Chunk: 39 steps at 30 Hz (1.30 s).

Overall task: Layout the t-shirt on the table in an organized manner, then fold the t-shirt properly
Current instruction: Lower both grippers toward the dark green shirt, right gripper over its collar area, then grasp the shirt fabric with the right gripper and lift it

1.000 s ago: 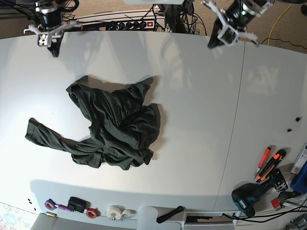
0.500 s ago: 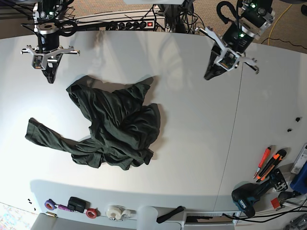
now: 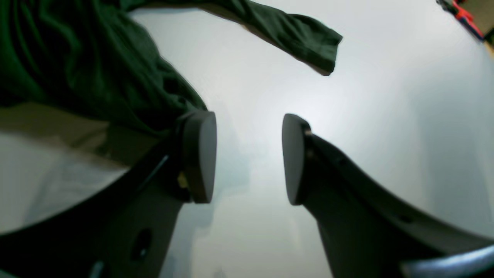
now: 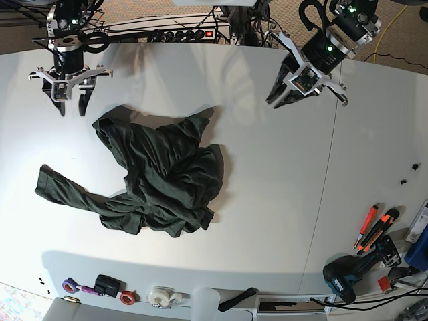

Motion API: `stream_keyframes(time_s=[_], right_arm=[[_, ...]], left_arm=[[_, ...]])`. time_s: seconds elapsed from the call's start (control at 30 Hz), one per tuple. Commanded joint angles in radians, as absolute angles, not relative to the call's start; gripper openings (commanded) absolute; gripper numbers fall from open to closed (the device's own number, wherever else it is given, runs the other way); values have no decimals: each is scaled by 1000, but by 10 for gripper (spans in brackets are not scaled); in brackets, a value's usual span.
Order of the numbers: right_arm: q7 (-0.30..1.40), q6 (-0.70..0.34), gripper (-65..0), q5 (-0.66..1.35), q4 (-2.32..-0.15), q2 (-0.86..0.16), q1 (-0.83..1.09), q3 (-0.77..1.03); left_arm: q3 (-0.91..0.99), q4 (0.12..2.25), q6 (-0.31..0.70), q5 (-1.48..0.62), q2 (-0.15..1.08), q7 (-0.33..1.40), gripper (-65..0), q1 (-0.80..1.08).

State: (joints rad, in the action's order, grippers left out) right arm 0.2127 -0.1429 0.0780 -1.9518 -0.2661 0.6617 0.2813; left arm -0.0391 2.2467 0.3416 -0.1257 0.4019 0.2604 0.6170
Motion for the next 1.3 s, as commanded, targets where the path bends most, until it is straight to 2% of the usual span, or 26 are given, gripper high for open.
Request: stream_keyframes(time_s=[0.0, 0.07, 0.23, 0.33, 0.67, 0.9, 1.07, 1.27], right_arm=[[187, -167, -375, 78, -1970, -277, 664, 288], [179, -217, -375, 78, -1970, -277, 661, 288], [181, -245, -370, 83, -1970, -277, 596, 288], [213, -266, -319, 89, -1970, -266, 538, 287], [317, -265, -308, 167, -1966, -238, 355, 275], [295, -263, -308, 110, -1817, -237, 241, 134], [279, -203, -308, 85, -1720, -190, 161, 61], [282, -196, -308, 85, -1649, -129, 64, 52]], left_arm=[[-37, 2265, 341, -136, 407, 236, -437, 620], [-37, 2265, 340, -136, 405, 236, -401, 619], [-37, 2265, 342, -136, 358, 239, -401, 620], [-37, 2263, 342, -136, 332, 241, -401, 620], [-37, 2258, 342, -136, 327, 248, -401, 620], [-37, 2258, 342, -136, 327, 254, -401, 620], [-37, 2258, 341, -136, 327, 263, -401, 620], [-37, 2258, 341, -136, 327, 269, -401, 620]])
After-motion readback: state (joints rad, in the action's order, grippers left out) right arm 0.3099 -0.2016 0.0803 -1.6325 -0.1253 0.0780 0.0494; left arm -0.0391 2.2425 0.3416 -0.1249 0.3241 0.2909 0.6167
